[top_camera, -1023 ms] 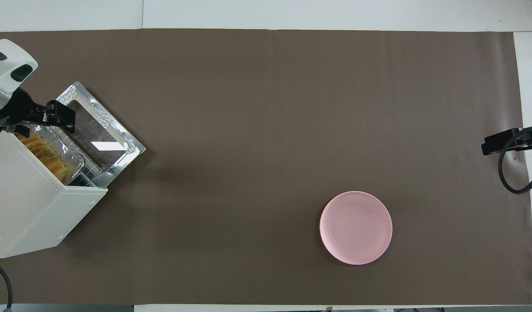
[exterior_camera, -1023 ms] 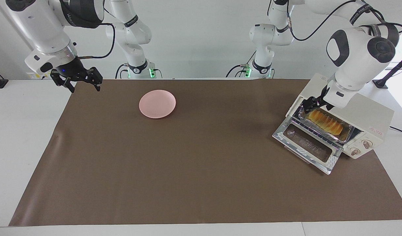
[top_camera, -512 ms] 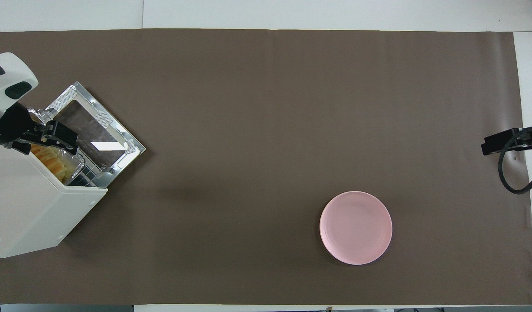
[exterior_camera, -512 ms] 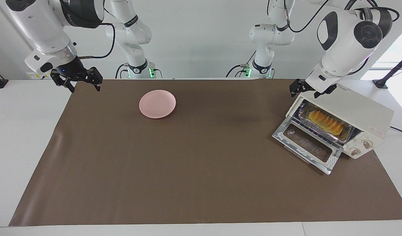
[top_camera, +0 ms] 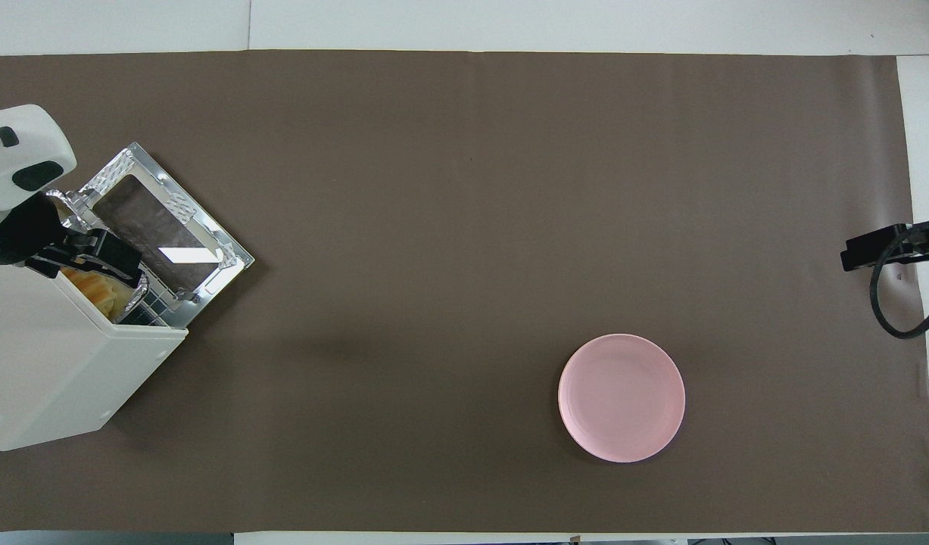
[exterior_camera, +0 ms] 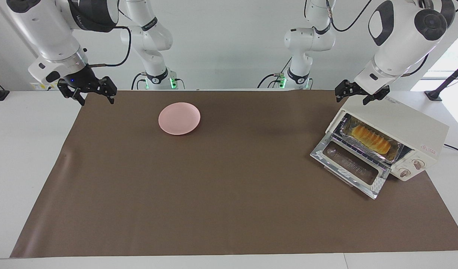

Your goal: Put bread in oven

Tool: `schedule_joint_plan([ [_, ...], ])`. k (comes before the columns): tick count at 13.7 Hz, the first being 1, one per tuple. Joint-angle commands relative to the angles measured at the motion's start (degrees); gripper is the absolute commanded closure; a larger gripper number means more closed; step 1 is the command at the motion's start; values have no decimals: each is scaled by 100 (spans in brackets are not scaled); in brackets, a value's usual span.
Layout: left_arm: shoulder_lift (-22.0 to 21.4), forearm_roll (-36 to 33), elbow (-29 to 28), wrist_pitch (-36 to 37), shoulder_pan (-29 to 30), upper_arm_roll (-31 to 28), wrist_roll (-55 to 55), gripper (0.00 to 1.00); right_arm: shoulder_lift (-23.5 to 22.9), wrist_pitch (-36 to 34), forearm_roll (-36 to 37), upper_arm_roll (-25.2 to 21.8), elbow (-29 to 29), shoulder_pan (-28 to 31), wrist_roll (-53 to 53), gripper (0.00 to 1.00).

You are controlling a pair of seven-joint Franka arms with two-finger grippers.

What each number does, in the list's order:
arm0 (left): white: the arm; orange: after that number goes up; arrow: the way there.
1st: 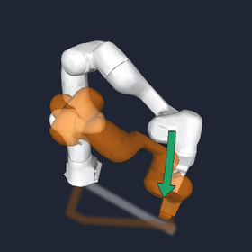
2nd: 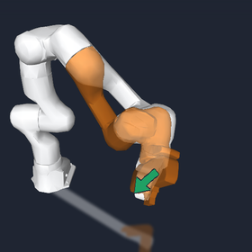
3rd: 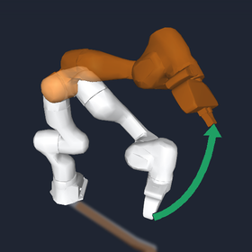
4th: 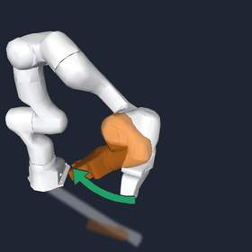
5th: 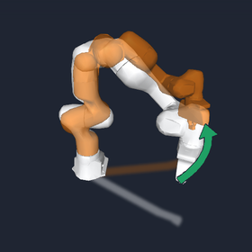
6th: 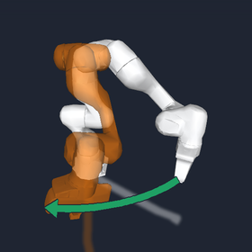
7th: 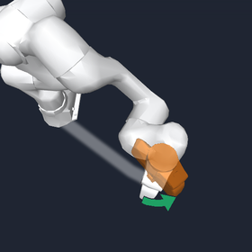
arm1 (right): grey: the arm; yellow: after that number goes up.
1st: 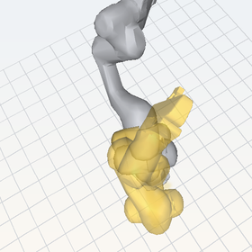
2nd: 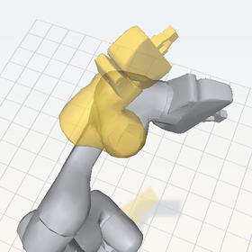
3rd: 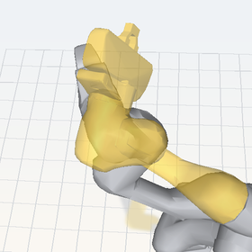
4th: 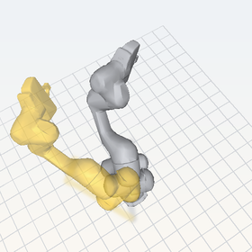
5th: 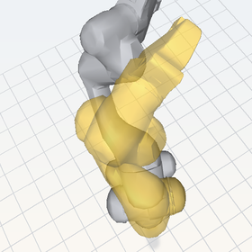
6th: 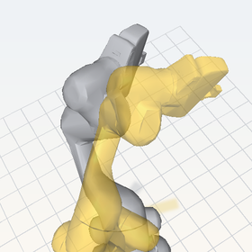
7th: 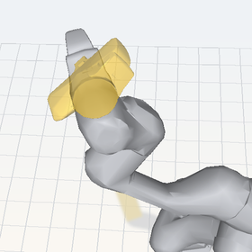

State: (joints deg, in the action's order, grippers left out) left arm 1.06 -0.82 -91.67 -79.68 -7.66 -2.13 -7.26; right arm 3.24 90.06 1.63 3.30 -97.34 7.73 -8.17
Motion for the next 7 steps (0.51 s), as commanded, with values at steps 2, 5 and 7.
schedule_joint_plan([
  [2, -545, 56, -764, -407, 204, 125, -74, 0, 116, -14, 13, 48, -110, 53, -88, 0],
  [5, -546, 56, -721, -486, 134, 151, 83, 0, 116, -14, 13, 48, -110, 53, -88, 0],
  [7, -467, 56, -615, -811, 64, 187, 322, 0, 116, -14, 13, 48, -110, 53, -88, 0],
])
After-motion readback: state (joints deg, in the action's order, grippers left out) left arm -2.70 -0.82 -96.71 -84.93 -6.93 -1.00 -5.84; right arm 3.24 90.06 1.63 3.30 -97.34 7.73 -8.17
